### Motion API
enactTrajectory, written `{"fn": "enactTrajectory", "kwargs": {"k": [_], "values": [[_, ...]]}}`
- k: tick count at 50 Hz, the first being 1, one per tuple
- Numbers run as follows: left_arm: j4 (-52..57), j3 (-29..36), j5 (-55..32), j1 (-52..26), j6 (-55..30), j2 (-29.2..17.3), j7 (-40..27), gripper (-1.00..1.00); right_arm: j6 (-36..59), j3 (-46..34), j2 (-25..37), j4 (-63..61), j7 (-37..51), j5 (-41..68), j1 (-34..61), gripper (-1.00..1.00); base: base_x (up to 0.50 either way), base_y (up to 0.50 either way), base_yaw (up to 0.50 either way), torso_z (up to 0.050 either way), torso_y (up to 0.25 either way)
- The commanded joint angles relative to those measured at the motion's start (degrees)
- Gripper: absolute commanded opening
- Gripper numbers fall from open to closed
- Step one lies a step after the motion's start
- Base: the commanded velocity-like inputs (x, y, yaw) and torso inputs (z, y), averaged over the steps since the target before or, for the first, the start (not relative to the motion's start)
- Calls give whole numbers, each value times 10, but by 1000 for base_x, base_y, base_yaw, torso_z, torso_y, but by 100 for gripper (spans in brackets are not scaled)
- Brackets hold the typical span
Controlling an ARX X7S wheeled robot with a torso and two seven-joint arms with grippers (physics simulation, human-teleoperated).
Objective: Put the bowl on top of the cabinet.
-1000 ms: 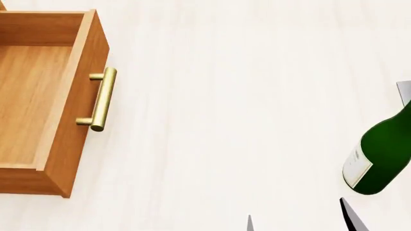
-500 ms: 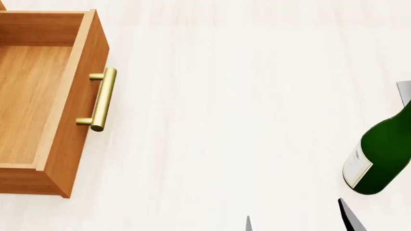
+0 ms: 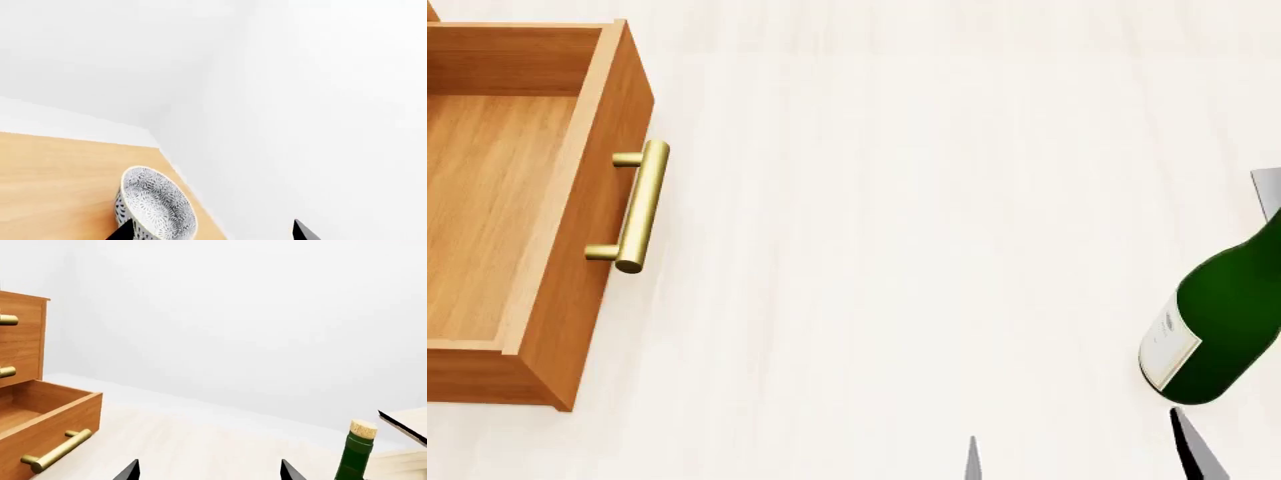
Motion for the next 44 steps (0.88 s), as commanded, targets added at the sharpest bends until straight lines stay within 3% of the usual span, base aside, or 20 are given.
{"fn": "enactTrajectory", "kwargs": {"k": [1,2,3,4,5,7,10,11,17,18,26,32,44], "values": [[311,-100,18,288,64,61,181,100,10,52,-19,-22,15,-21,1,100,0,0,0,0,0],[337,-120,40,317,95,71,246,100,8,60,-20,-28,21,-22,0,100,0,0,0,0,0],[337,-79,85,363,166,40,250,100,10,65,-21,-32,26,-25,0,100,0,0,0,0,0],[337,7,171,449,252,-28,279,100,5,77,-23,-39,32,-23,-3,100,0,0,0,0,0],[337,93,257,535,338,-88,259,100,5,80,-23,-41,34,-28,-5,100,0,0,0,0,0],[337,229,429,704,510,-152,211,100,1,93,-23,-48,41,-32,-11,100,0,0,0,0,0],[330,264,528,784,768,-123,255,100,-3,103,-26,-54,49,-40,-17,100,0,0,0,0,0],[324,271,576,805,817,-102,266,100,-6,105,-26,-56,49,-39,-20,100,0,0,0,0,0],[269,299,725,912,988,-16,344,100,-39,104,-32,-45,53,-52,-30,100,0,0,0,0,0],[254,291,780,932,1030,12,346,100,-51,104,-35,-41,54,-58,-34,100,0,0,0,0,0],[217,278,808,972,1154,31,369,100,-106,117,-45,-36,67,-88,-54,100,0,0,0,0,0],[215,262,805,982,1198,40,366,100,-142,124,-54,-36,75,-111,-67,100,0,0,0,0,0],[209,272,806,975,1187,38,367,100,-179,134,-63,-30,84,-126,-79,100,0,0,0,0,0]]}}
